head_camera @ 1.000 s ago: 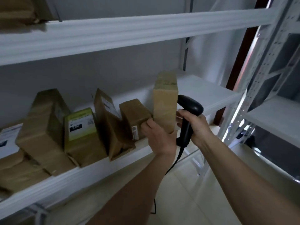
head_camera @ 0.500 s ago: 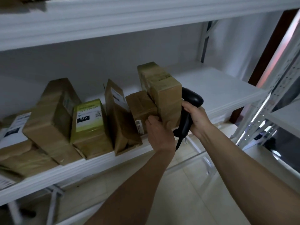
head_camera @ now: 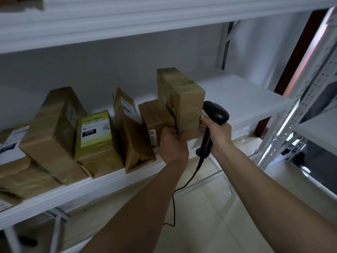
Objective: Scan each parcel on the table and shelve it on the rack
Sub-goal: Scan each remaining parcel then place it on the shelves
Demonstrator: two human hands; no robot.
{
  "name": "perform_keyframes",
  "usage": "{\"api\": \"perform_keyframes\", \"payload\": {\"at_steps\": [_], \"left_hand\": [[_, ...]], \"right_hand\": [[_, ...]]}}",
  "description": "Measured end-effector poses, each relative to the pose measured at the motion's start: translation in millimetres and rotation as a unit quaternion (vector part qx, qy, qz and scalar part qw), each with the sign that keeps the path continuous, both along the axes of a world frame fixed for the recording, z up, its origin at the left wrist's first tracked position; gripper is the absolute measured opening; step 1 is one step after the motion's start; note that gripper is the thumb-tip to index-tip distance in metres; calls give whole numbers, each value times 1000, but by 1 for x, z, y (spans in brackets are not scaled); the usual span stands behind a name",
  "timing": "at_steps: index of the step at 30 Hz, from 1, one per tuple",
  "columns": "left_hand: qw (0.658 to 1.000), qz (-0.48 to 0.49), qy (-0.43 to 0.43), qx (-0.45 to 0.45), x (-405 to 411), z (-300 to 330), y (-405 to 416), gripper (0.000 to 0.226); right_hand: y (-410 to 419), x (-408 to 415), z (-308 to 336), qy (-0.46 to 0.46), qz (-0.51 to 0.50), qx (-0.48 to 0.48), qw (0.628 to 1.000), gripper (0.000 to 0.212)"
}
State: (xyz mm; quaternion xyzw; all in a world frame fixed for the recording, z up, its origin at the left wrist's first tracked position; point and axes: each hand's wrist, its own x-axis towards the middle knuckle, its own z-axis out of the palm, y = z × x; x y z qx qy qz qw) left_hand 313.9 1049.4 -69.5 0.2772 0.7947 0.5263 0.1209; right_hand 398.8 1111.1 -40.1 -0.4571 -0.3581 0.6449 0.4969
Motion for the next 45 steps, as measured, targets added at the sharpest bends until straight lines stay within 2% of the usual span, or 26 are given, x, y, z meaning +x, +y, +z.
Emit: {"api": "perform_keyframes", "payload": {"at_steps": [4, 9, 11, 14, 19, 23, 32, 45], "left_hand": [[1000, -16, -1, -17, -2, 4, -3, 23], [999, -25, -2, 29, 0, 11, -17, 7], [996, -50, -29, 74, 0, 12, -25, 20], [987, -99, -54, 116, -3, 14, -43, 32], [979, -139, -80, 124, -20, 9, -86, 36], [983, -91, -109, 114, -45, -1, -134, 35], [990, 47, -87, 104, -126, -12, -266, 35], [960, 229, -131, 91, -260, -33, -511, 37]], "right_hand": [[-9, 4, 1, -4, -3, 6, 1000, 8], [-23, 10, 3, -12, -39, 18, 999, 7], [-33, 14, 2, -12, -45, 26, 999, 7], [-55, 16, 1, 2, 20, 43, 999, 4], [-86, 3, 2, -6, 188, 93, 978, 7], [-110, -22, 2, -2, 267, 96, 959, 6], [-216, -119, -7, 0, 424, 119, 898, 7], [-422, -274, -31, -64, 528, 58, 845, 7]]}}
